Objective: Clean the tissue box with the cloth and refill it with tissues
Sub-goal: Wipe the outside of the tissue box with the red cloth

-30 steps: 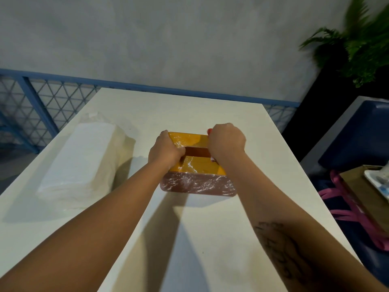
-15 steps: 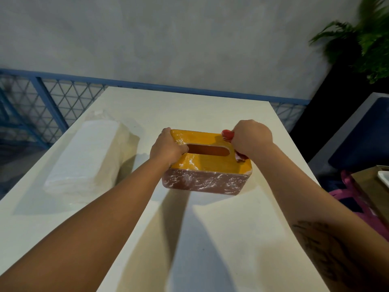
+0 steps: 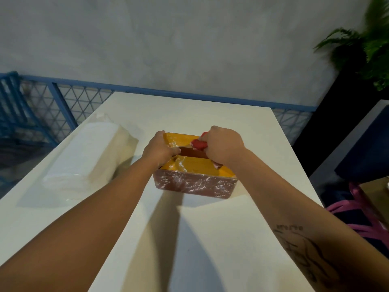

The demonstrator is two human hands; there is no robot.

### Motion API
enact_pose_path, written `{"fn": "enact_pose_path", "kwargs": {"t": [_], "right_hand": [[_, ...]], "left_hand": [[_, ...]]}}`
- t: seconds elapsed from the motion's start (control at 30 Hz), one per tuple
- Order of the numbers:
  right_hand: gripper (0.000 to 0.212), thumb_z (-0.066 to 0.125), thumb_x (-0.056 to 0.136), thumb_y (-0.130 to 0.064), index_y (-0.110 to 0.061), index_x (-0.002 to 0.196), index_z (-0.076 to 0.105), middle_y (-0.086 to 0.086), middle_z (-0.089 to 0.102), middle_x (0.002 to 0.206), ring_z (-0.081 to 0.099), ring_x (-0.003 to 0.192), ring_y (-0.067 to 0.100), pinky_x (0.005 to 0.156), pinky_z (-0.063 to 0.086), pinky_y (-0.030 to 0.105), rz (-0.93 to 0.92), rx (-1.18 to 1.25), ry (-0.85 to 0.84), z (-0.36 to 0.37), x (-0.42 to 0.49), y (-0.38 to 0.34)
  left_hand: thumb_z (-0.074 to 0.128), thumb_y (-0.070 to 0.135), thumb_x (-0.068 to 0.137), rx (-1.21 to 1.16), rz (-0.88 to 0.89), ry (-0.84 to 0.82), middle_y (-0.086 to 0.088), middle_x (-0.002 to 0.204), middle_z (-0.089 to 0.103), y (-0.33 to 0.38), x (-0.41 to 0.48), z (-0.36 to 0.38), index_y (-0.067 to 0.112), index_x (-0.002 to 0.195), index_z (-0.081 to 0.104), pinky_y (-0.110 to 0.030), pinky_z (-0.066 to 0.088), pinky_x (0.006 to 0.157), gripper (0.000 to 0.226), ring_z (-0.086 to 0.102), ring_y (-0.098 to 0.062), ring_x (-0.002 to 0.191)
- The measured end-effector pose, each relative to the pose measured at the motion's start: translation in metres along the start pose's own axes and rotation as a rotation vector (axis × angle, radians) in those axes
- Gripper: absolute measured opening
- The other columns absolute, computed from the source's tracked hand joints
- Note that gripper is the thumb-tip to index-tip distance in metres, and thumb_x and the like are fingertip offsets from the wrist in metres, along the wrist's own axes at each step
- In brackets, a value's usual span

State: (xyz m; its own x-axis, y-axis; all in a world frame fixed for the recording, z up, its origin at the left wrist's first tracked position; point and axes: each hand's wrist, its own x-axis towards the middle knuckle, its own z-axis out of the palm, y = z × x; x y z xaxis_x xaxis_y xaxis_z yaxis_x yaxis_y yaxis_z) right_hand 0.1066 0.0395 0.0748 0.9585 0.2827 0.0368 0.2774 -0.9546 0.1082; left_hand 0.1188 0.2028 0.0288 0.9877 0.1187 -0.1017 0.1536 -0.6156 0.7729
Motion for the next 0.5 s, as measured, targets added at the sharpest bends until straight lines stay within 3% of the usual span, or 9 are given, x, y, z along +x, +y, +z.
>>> {"fn": "enact_pose_path", "kwargs": {"t": [0.2,0.37,0.5], "right_hand": [[0.026,0.054,0.093,-0.032,-0.015,0.11,0.064,0.001,0.053,0.078,0.057,0.073,0.018,0.065,0.046,0.028,0.277,0.024,-0.006,0.004,-0.01,0.033],[0.025,0.059,0.091,-0.02,-0.011,0.114,0.062,0.008,0.053,0.094,0.059,0.085,0.024,0.064,0.044,0.029,0.259,-0.029,0.025,0.005,-0.007,0.008],[0.028,0.057,0.091,-0.023,-0.018,0.119,0.061,0.007,0.055,0.104,0.06,0.094,0.024,0.075,0.051,0.031,0.134,0.018,0.069,0.01,-0.006,0.003]], "left_hand": [[0.071,0.023,0.081,-0.017,0.0,0.006,-0.009,0.136,0.046,-0.001,0.001,0.0,0.012,0.144,0.027,-0.033,0.043,0.088,0.078,0.05,-0.027,0.116],[0.071,0.023,0.081,-0.011,-0.016,0.011,-0.01,0.136,0.046,0.0,0.0,0.0,0.013,0.144,0.026,-0.035,0.045,0.09,0.078,0.051,-0.026,0.112],[0.071,0.023,0.082,-0.048,-0.027,0.003,-0.009,0.134,0.047,0.0,0.0,-0.001,0.014,0.143,0.027,-0.036,0.048,0.089,0.077,0.053,-0.025,0.107]]}}
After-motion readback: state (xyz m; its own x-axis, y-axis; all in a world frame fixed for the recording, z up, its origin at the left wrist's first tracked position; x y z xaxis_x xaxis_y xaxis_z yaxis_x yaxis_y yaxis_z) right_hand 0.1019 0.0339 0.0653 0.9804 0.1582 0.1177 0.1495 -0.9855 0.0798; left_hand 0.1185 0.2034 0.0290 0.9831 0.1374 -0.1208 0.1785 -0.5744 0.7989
